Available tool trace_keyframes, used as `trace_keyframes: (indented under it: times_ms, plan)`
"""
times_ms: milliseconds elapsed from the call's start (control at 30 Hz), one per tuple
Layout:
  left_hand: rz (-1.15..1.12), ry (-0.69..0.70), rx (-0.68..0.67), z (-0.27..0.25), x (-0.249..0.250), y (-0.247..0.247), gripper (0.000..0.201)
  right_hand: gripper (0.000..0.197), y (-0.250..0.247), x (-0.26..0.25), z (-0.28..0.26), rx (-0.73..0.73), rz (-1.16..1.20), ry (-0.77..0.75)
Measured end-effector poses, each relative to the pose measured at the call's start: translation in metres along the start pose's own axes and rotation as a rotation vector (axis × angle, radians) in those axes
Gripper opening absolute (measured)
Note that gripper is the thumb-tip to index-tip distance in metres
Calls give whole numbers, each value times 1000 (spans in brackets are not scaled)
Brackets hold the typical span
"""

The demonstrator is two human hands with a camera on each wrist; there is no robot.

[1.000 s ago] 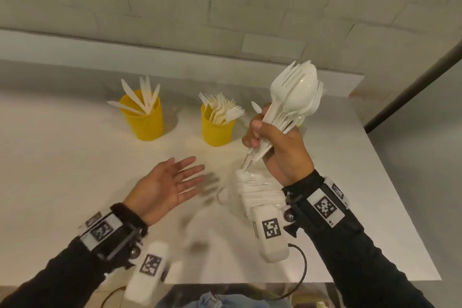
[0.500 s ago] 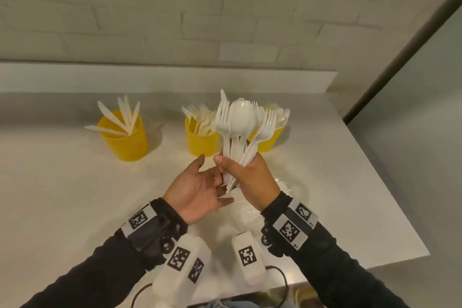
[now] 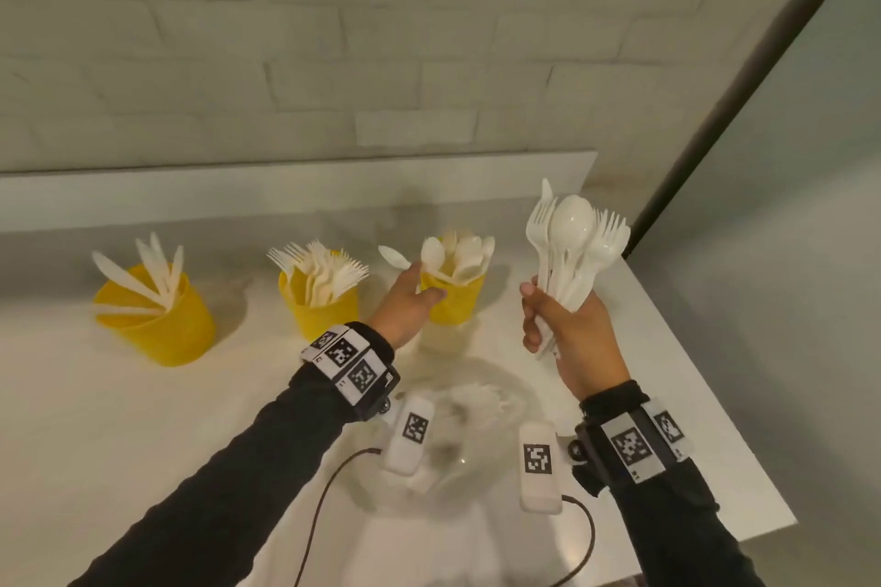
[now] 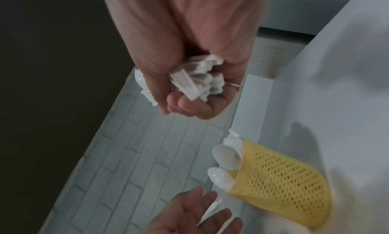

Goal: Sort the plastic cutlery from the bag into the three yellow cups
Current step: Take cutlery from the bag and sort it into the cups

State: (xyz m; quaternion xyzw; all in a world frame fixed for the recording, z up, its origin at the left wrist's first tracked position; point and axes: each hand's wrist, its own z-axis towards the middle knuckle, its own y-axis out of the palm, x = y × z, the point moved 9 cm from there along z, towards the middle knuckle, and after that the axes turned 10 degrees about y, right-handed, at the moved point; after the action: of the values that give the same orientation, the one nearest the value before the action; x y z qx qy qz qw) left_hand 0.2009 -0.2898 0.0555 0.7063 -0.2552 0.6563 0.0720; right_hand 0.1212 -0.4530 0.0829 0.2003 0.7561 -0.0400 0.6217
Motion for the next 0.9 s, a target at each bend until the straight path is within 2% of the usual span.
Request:
trace_keyframes:
  times_ms: [167,233,300,367,433,500,567,600,700,800,900]
  plan:
    - [-50,-2,152,14,-2,-2,59,7,-12,1,18,-41,-3,44]
    - [56,34,107,17,-4,7,59,7,-13,3,24,-59,-18,55]
    - [212,47,-1,19,-9,23,57,7,-12,4,28,-80,-61,47]
    - [277,-14,-10,15,-15,28,54,9,-7,3,28,-113,-95,37]
    - [252,-56,65,7,-15,23,58,10,1,1,25,-147,-67,47]
    - [222,-17,127,-6,-4,16,55,14,11,2,20,-190,-32,66]
    - [124,111,189,-20,14,8,39,13,27,5,13,-256,-14,78]
    - [58,169,205,-27,24,5,28,21,35,8,9,-291,-14,88]
    - [-87,224,252,-48,42,-11,5,28,67,23,-5,-422,-42,146]
    - [-154,236,344,-66,36,-37,6,24,97,36,-20,-530,-38,199]
    - [-178,216,382,-82,23,-60,13,23,119,45,-29,-563,-51,256]
